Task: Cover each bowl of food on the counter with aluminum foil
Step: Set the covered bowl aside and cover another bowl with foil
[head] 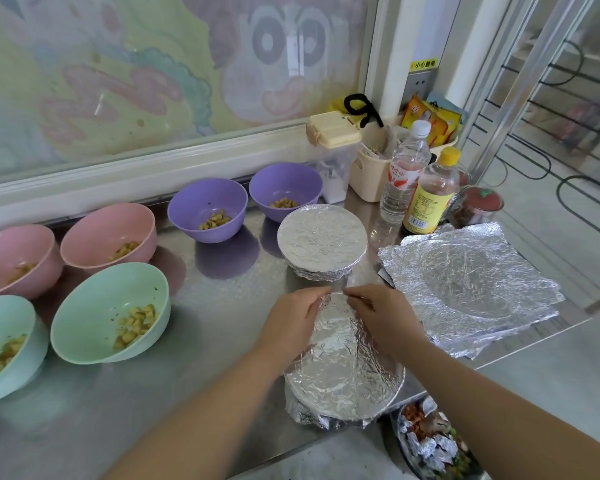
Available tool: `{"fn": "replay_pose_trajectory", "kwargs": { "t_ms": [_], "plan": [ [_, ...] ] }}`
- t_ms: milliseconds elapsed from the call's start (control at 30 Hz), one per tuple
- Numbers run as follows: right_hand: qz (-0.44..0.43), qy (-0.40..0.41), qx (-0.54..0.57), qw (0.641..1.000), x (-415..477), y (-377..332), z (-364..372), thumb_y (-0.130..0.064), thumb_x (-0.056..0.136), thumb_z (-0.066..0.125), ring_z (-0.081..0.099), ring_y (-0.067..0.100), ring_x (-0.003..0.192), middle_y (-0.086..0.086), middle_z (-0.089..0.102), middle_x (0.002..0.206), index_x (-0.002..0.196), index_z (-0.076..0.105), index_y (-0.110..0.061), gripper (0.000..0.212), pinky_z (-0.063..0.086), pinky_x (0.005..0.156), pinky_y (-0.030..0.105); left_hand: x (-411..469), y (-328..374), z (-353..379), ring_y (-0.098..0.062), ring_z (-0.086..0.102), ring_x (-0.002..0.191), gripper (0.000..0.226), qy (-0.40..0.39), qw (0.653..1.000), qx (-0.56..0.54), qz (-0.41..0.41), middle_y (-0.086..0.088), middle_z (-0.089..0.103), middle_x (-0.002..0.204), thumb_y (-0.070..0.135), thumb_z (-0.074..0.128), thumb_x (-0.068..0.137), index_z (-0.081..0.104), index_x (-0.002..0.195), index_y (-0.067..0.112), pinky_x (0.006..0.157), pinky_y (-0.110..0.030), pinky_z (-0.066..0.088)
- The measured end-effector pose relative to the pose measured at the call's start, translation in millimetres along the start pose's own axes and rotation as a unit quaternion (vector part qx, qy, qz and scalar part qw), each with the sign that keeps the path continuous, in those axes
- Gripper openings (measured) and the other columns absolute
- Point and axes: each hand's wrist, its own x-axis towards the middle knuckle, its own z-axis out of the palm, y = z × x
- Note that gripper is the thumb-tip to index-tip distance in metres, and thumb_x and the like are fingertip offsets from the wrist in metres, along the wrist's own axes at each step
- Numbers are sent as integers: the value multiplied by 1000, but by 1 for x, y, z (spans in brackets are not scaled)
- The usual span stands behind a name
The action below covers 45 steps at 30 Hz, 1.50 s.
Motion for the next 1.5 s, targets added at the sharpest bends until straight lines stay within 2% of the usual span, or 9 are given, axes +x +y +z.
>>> {"fn": "replay_pose_trajectory", "kwargs": {
  "t_ms": [133,267,433,567,833,1100,1200,1300,1500],
  "plan": [
    [34,-35,63,997,7,-3,-4,-27,97,67,65,8,70,-9,75,81,108,79,-25,16,52,72,27,1,-2,-2,3,63,95,32,-8,998,-42,-39,10,72,112,14,51,102,69,126,23,81,-2,39],
    [46,-101,73,991,18,-2,-6,-33,95,68,70,23,83,-1,77,85,100,80,-28,13,55,80,39,0,-6,1,10,63,89,27,-7,990,-111,-87,16,73,102,16,56,99,72,120,23,78,-6,43],
    [25,-118,22,992,24,-2,-3,-37,97,64,61,4,68,-13,68,72,97,78,-28,16,52,72,34,1,-9,6,1,66,90,24,-3,988,-113,-102,9,75,102,19,59,98,74,116,21,77,-8,47],
    [15,-97,28,995,22,-4,0,-32,97,66,57,0,59,-16,62,61,91,77,-27,14,50,68,29,-1,-7,6,14,62,92,23,5,989,-114,-97,13,74,103,17,58,98,74,114,21,78,-2,41],
    [-26,-141,1,990,31,-16,-5,-30,94,69,62,3,74,-15,69,77,100,80,-27,13,52,76,30,-6,-6,12,2,67,89,14,38,981,-147,-124,14,73,94,17,61,97,65,106,26,82,-23,53],
    [-44,-140,-37,989,31,-18,-1,-37,94,67,66,6,82,-11,74,88,101,78,-31,14,55,82,40,-13,1,11,0,67,93,16,66,980,-138,-125,10,73,99,13,59,97,66,109,21,83,-18,49],
    [-7,-93,-9,996,28,-23,-11,-43,91,72,66,8,93,-13,72,100,113,76,-31,26,53,87,32,-17,3,10,-1,65,94,19,118,973,-134,-149,10,73,102,13,59,97,68,113,18,84,-15,48],
    [13,-48,3,999,21,-16,-13,-32,92,73,64,-1,84,-20,66,83,107,79,-26,17,49,79,19,-25,5,11,-2,63,99,24,156,965,-121,-174,9,72,108,12,56,98,69,118,17,89,-15,46],
    [27,-42,41,998,24,-9,-8,-24,93,72,59,-10,69,-29,61,72,101,81,-23,11,39,63,2,-10,8,3,-6,63,109,29,105,988,-55,-104,8,71,119,16,57,99,70,124,19,95,-17,44]
  ]
}}
